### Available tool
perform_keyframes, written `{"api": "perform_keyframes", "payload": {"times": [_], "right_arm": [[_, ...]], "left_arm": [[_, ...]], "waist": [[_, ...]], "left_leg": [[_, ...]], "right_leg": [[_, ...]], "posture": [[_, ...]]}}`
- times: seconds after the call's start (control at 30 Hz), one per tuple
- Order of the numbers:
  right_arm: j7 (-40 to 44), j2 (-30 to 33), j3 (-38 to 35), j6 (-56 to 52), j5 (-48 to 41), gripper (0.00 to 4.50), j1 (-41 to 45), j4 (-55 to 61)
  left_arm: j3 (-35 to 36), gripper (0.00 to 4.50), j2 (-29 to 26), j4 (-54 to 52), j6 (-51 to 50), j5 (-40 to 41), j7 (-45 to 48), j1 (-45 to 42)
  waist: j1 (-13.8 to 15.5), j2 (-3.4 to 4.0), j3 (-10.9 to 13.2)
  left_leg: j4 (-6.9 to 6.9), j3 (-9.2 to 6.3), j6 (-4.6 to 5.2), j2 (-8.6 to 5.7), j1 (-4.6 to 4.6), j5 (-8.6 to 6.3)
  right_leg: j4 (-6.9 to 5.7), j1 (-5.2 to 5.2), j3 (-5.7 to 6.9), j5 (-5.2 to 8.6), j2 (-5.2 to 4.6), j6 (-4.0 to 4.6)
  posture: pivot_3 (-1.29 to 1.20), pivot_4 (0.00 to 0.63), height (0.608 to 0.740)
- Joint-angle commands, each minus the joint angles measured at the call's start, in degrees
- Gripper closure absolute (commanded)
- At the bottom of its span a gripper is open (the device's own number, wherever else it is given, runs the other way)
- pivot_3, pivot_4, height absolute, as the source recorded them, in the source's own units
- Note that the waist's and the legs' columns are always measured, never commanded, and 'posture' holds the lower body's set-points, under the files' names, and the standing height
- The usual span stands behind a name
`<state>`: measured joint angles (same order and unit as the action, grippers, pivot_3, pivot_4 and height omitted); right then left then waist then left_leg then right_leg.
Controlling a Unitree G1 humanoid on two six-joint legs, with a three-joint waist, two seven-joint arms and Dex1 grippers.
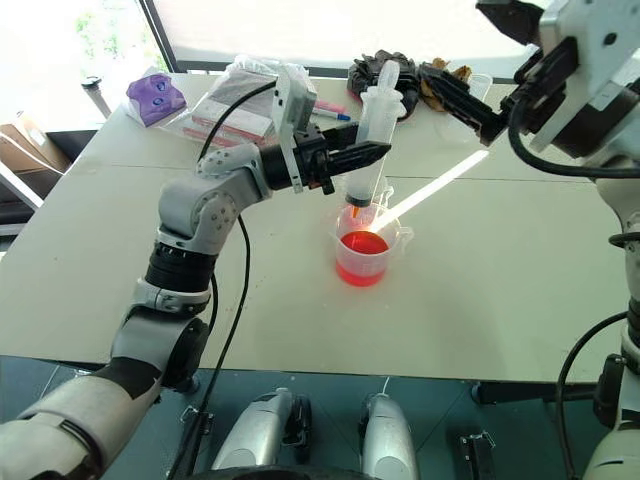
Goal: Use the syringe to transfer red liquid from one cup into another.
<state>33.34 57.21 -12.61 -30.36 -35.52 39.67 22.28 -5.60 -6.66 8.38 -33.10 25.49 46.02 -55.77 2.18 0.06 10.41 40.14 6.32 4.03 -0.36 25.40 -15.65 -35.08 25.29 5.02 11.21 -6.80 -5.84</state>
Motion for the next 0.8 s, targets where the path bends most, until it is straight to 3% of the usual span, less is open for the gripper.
{"api": "perform_keyframes", "payload": {"times": [0.03,0.8], "right_arm": [[1.87,-0.1,0.99,2.34,3.56,0.62,0.2,0.07],[5.43,-7.18,4.63,4.75,10.09,0.62,1.02,-3.49]], "left_arm": [[-0.32,2.94,1.04,-2.8,1.58,0.89,0.67,-0.23],[-5.29,2.94,1.79,-1.29,5.96,-2.34,3.65,2.99]], "waist": [[-0.06,0.0,0.0],[-0.15,0.01,-0.01]], "left_leg": [[0.0,0.0,0.0,0.0,0.0,0.0],[0.0,0.0,-0.12,0.0,-0.02,0.07]], "right_leg": [[0.0,0.0,0.0,0.0,0.0,0.0],[-0.01,0.0,0.01,0.0,0.01,0.0]], "posture": [[0.0,0.15,0.74],[0.0,0.15,0.74]]}}
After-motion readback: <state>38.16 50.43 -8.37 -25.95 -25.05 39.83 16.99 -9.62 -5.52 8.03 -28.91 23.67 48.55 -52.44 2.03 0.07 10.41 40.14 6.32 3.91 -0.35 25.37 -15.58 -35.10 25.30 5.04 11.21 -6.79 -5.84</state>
